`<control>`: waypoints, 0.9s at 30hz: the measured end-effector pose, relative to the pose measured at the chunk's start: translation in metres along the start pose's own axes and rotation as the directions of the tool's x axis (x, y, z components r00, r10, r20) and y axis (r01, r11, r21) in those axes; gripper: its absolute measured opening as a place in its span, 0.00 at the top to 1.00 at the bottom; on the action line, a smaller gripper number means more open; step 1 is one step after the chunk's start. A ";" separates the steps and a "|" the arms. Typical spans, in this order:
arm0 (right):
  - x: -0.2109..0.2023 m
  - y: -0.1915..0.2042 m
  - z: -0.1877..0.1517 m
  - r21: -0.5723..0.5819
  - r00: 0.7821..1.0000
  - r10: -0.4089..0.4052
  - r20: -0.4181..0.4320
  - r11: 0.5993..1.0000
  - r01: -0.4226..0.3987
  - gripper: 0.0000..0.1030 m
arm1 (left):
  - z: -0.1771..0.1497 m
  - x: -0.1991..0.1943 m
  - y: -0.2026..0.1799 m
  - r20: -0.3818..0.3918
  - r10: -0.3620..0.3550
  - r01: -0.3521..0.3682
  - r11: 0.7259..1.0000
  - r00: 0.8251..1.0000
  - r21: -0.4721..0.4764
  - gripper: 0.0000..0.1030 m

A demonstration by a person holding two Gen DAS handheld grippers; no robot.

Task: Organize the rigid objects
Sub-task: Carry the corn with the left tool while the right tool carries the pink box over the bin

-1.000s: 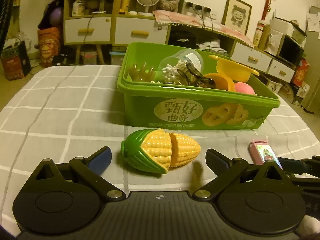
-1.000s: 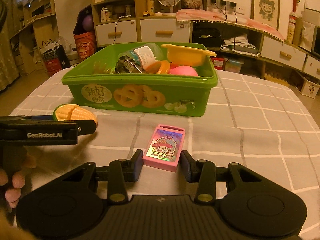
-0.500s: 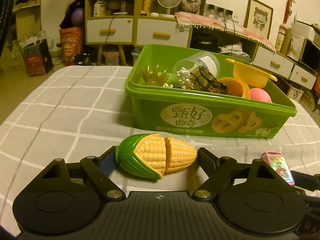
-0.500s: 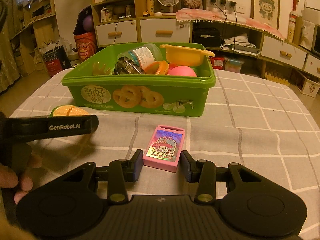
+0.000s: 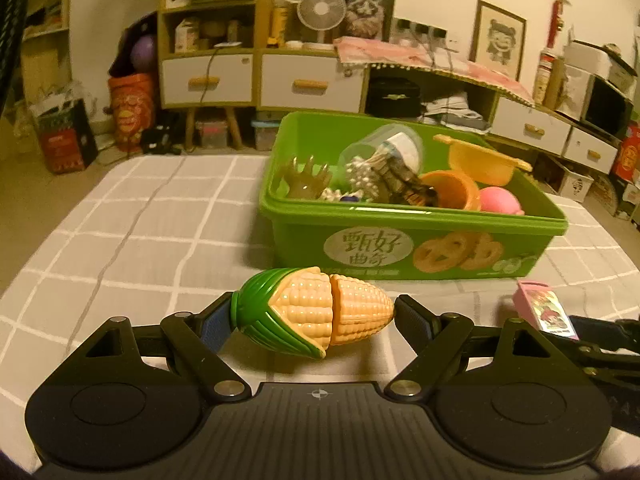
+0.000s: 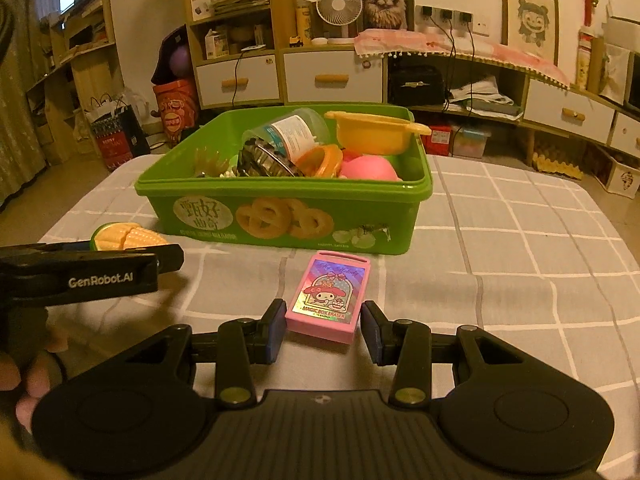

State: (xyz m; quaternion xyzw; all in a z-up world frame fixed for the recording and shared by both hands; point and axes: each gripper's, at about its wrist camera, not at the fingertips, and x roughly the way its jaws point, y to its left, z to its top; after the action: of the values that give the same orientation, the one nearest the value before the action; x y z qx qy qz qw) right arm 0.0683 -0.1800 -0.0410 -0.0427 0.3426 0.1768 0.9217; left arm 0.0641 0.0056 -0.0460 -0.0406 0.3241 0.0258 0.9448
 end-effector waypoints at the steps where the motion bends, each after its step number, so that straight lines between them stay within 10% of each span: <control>1: -0.001 0.000 0.001 0.002 1.000 0.001 0.002 1.000 -0.001 0.85 | 0.001 -0.002 -0.001 0.002 -0.004 0.004 1.000 1.000 0.007 0.17; 27: -0.008 0.004 0.063 0.088 0.994 0.054 0.090 0.994 -0.062 0.85 | 0.060 -0.005 -0.013 0.073 -0.088 0.084 0.995 0.994 0.051 0.17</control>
State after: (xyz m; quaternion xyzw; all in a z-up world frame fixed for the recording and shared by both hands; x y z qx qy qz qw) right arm 0.1002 -0.1665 0.0121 0.0168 0.3106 0.1893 0.9313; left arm 0.0978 -0.0018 0.0052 -0.0308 0.2869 -0.0211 0.9572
